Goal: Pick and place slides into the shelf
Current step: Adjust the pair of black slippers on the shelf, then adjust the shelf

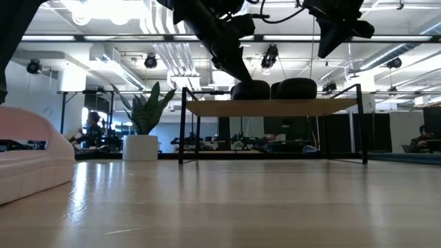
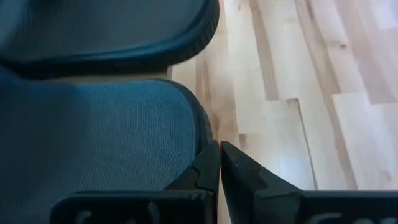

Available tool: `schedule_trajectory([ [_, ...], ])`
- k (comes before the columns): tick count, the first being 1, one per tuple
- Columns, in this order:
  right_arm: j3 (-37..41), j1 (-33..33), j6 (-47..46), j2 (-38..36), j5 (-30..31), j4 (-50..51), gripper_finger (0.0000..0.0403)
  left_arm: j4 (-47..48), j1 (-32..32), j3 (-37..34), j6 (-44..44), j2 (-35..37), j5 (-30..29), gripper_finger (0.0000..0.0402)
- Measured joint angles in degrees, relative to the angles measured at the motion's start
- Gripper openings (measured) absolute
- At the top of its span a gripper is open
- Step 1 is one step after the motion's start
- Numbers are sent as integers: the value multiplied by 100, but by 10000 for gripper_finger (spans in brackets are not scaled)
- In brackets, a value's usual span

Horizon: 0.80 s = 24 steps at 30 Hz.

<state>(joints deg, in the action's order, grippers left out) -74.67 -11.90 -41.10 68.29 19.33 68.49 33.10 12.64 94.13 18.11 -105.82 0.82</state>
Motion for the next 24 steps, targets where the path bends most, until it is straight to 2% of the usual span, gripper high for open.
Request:
schedule_trajectory([
  [7,0,-2,111,-2,26,77,11,219,0,-9,-289,379,-393,0],
  [11,0,-13,111,-18,39,210,11,615,-4,-90,-598,987,-1241,0],
  [13,0,-13,111,-28,74,210,11,736,65,-235,-745,1329,-1477,0],
  [17,0,-16,121,-38,183,205,11,587,140,-471,-989,1807,-1182,0],
  [19,0,-49,128,-39,182,206,11,807,155,-658,-1050,2007,-1442,0],
  [21,0,-50,127,-39,182,228,11,1107,244,-918,-1274,2137,-1975,0],
  [22,0,-50,124,-39,182,244,11,1148,337,-1096,-1430,2207,-2080,0],
  [24,0,-50,121,-39,182,260,11,1092,537,-1503,-1651,2344,-1924,0],
])
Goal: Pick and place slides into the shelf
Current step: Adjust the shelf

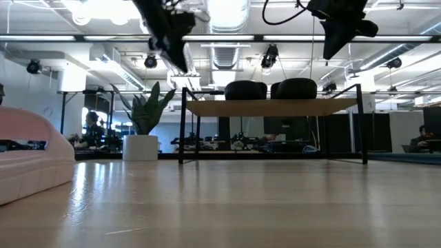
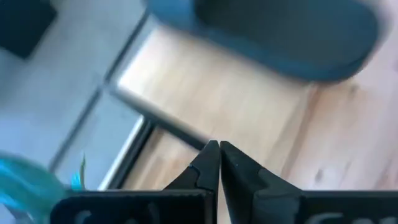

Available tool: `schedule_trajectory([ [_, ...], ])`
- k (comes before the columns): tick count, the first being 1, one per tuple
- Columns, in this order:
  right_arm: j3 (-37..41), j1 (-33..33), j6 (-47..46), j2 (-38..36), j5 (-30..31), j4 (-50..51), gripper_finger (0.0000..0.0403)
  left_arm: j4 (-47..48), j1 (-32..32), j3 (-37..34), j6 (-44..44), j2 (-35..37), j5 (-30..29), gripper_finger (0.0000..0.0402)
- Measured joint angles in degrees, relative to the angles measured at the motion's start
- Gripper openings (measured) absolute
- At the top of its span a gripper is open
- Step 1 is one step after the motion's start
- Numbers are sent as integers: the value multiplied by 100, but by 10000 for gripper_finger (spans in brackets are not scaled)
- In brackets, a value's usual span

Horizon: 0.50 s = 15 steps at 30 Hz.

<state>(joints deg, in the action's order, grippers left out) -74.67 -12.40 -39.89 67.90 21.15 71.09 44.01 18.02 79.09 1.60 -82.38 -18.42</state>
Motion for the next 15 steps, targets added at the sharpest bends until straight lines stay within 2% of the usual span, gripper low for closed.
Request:
schedule_trajectory([
  [5,0,0,-83,0,-4,67,11,-262,311,-824,-418,245,165,0],
  [8,0,0,-131,0,-5,77,11,-885,432,-1174,-441,367,245,0],
  [11,0,0,-144,0,-4,77,11,-1371,476,-1383,-380,391,597,0],
  [15,0,0,-145,0,-4,77,11,-1389,538,-1503,-386,300,637,0],
])
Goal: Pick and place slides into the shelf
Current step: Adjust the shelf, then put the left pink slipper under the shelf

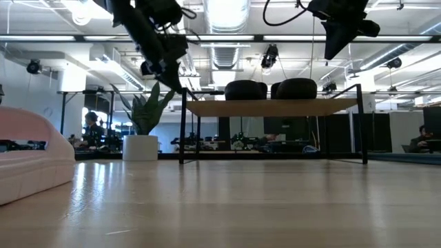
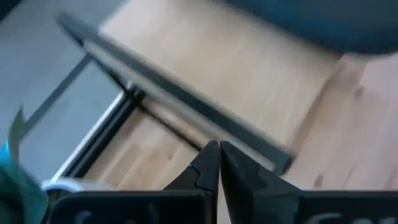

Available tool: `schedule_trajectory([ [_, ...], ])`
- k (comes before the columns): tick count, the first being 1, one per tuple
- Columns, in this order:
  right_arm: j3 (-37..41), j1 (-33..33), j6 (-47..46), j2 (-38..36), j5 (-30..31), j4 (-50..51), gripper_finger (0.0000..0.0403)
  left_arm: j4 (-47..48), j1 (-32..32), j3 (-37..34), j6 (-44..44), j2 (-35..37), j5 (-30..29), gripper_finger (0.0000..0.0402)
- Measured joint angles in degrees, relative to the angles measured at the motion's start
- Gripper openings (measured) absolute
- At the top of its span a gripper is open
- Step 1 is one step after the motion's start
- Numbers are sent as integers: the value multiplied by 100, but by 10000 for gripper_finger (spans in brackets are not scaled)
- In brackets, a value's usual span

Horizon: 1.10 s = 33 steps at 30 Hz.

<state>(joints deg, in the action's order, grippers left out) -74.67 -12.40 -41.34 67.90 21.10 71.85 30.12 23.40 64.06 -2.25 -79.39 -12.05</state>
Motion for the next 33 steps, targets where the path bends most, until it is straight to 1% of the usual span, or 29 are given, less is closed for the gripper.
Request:
schedule_trajectory([
  [2,0,0,0,0,0,8,11,-49,0,-89,75,-23,48,0],
  [10,0,0,-1,0,149,54,11,-304,101,-224,171,-21,785,0],
  [14,0,0,-1,0,206,108,11,-284,98,-224,220,3,1228,0],
  [16,0,0,-1,0,213,139,11,-267,98,-224,221,6,1581,0],
  [18,0,0,-3,0,268,143,11,-209,89,-224,220,6,1745,0],
  [21,0,0,-2,0,296,149,11,68,87,-222,215,56,1759,0],
  [24,0,0,-3,0,297,200,11,526,87,-222,261,278,1757,0],
  [27,0,0,-68,0,299,353,11,1232,85,-223,193,682,1749,0],
  [29,0,0,-68,0,309,384,11,1553,16,-224,-46,1058,1696,0],
  [31,0,0,-64,0,313,370,11,1899,-153,-222,-183,1488,1430,0],
  [33,0,0,48,17,317,282,11,2306,-473,-195,-201,1898,844,0],
])
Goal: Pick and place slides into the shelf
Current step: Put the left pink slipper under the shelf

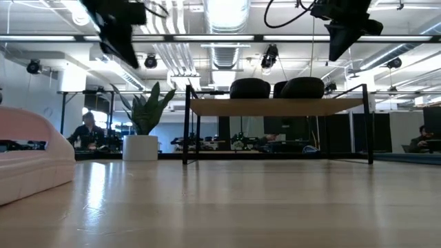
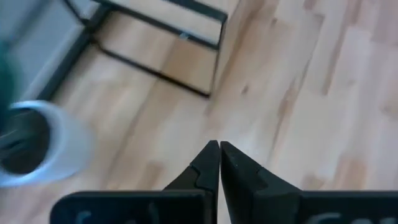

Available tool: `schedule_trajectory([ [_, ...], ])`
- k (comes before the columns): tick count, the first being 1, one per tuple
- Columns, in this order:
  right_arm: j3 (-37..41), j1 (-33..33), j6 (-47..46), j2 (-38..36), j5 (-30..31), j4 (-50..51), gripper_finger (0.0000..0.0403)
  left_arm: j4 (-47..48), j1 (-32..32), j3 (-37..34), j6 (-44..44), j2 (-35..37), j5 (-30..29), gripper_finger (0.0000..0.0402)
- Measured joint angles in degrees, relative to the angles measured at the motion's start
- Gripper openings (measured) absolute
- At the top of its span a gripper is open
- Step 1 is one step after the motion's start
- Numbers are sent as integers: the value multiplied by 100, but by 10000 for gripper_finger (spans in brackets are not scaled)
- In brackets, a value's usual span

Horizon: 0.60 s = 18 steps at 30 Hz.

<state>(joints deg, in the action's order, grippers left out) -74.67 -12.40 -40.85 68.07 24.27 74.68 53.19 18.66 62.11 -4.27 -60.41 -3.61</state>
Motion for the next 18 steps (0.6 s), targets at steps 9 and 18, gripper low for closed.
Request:
schedule_trajectory([
  [9,2,-8,822,162,-24,-1226,11,1579,-2080,367,-1871,548,-1328,0],
  [18,2,-217,1237,607,-513,-1797,11,2430,-4447,702,-4101,-574,-1321,0],
])
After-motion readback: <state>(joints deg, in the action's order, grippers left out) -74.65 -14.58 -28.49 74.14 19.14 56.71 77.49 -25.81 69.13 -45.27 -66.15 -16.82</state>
